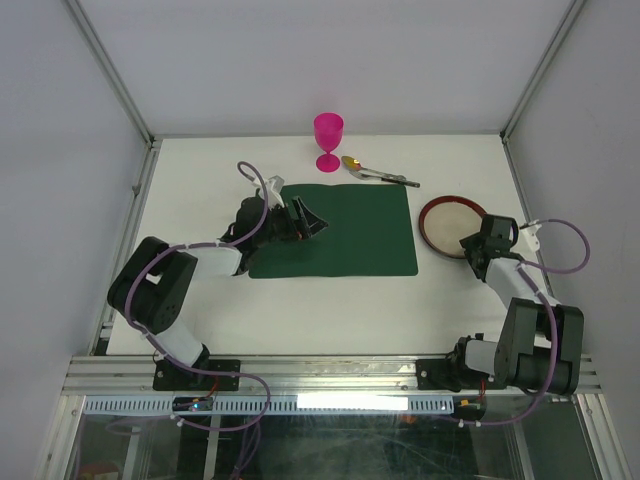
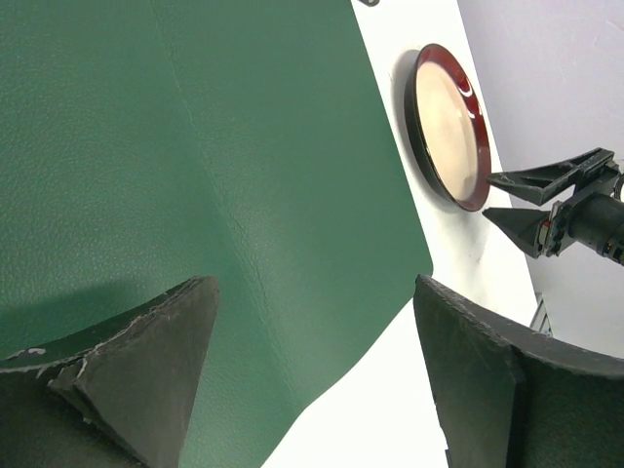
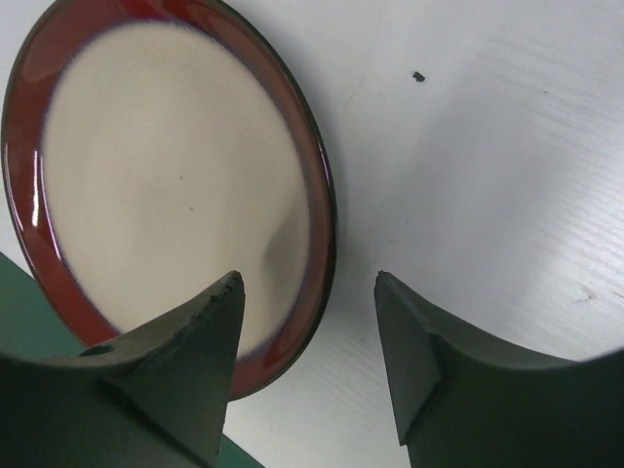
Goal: Set the dinner table for one person
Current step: Pick up the plate at the center of the board.
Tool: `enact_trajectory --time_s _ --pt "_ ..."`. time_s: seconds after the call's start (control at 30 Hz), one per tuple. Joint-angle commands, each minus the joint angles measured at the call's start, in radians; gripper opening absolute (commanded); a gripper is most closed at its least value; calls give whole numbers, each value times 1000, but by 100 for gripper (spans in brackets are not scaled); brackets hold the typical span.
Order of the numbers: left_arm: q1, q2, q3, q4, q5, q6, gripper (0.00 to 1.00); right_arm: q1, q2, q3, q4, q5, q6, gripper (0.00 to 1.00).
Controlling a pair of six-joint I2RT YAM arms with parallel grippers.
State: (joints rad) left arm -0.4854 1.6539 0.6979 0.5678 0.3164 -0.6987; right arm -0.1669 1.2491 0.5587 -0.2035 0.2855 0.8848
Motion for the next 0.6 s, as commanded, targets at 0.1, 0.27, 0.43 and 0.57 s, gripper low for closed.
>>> enact_trajectory --time_s 0.1,0.27,0.43,0.57 --pt "-9 5 44 40 -3 10 84 -7 24 17 82 20 34 57" --pt "-9 6 47 34 -5 13 84 -8 43 6 113 11 52 55" --pt "-7 1 50 25 -11 19 84 -8 61 5 127 19 54 55" --pt "-7 7 60 21 -11 21 84 -8 75 1 147 16 63 54"
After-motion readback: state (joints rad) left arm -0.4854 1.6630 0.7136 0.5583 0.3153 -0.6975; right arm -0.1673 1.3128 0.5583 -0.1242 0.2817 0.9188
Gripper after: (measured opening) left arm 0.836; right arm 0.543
